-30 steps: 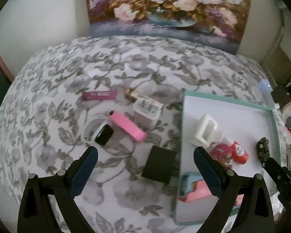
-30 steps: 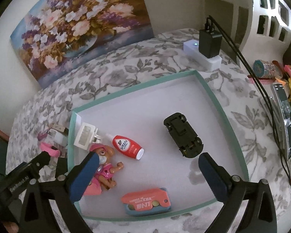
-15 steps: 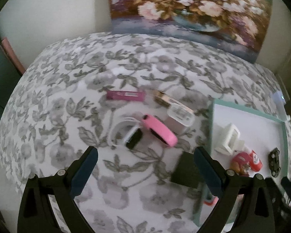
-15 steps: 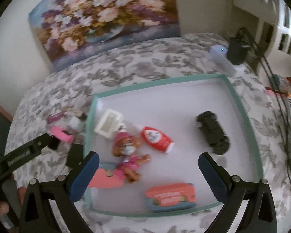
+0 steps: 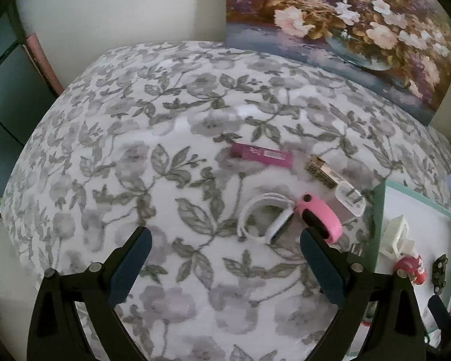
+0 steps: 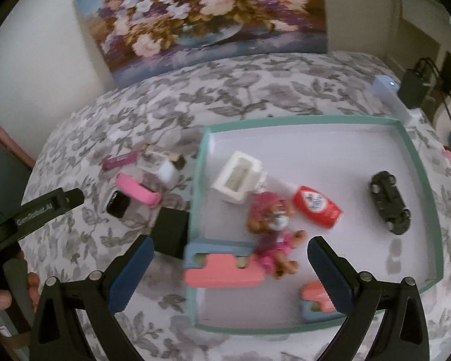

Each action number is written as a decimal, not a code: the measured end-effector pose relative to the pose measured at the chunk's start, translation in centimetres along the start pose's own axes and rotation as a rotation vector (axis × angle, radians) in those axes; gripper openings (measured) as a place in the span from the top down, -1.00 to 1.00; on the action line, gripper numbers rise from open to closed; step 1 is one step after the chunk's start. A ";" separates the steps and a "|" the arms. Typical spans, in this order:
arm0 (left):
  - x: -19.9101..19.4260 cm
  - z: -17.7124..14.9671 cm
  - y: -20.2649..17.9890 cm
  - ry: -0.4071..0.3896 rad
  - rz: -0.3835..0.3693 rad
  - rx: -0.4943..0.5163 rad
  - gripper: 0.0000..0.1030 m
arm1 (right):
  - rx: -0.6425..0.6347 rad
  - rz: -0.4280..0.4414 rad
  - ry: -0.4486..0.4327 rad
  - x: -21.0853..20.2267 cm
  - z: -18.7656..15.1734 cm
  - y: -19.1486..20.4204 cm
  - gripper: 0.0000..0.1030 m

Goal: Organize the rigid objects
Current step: 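Move the left gripper toward the white cable beside the pink band, then grasp the white cable with the left gripper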

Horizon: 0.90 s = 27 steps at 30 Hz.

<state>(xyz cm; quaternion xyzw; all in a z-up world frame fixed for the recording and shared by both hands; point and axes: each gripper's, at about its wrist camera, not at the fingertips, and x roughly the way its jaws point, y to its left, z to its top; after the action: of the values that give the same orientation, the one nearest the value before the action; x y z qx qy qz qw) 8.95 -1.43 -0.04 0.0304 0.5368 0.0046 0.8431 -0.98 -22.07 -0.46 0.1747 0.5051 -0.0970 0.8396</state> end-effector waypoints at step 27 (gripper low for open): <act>6.2 0.7 -1.0 0.078 -0.098 0.056 -0.92 | 0.009 -0.004 0.026 3.3 1.7 2.9 -1.00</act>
<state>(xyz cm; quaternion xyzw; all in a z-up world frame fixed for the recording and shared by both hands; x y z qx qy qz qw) 12.15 -2.21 -5.41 0.0275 0.5702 -0.0507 0.8195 2.99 -20.00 -2.11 0.1786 0.5159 -0.0983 0.8320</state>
